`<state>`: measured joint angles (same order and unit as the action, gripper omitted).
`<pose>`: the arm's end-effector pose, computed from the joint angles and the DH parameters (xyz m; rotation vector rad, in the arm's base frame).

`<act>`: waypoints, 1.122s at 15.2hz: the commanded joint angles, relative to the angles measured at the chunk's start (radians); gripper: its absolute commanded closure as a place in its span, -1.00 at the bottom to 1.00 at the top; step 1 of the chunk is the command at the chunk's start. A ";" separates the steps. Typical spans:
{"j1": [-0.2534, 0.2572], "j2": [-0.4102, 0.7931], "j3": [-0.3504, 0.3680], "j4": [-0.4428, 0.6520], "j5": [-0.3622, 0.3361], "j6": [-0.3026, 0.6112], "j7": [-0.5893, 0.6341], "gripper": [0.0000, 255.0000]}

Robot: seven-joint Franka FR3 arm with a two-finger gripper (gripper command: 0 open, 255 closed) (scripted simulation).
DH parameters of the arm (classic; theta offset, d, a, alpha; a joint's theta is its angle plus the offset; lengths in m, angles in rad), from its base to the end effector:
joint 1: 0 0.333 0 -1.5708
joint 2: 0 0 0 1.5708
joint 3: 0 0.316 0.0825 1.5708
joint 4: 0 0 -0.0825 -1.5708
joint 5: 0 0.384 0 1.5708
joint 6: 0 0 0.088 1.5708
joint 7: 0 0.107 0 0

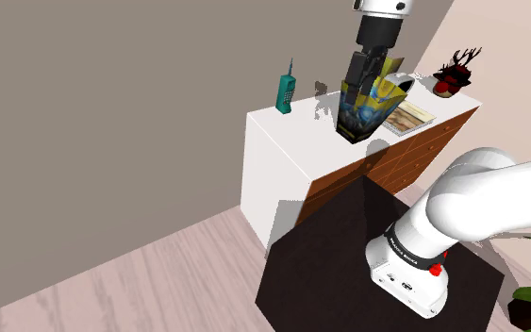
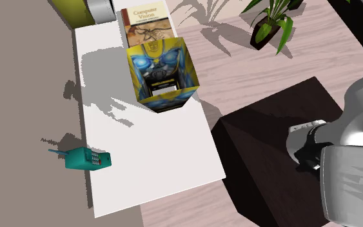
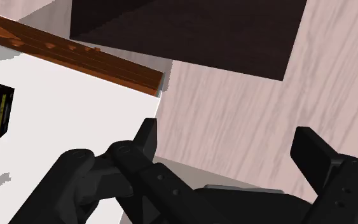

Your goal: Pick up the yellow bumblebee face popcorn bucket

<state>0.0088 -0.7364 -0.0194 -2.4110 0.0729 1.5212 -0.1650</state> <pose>0.3101 0.0036 0.5460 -3.0254 -0.2402 0.2215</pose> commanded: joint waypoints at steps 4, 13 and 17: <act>-0.013 -0.044 -0.048 -0.072 -0.078 0.054 -0.107 -1.00; -0.069 -0.085 -0.229 -0.217 -0.322 0.274 -0.422 -1.00; -0.092 -0.048 -0.326 -0.240 -0.422 0.403 -0.559 -1.00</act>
<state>-0.0759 -0.7835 -0.3218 -2.6404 -0.3217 1.8943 -0.6858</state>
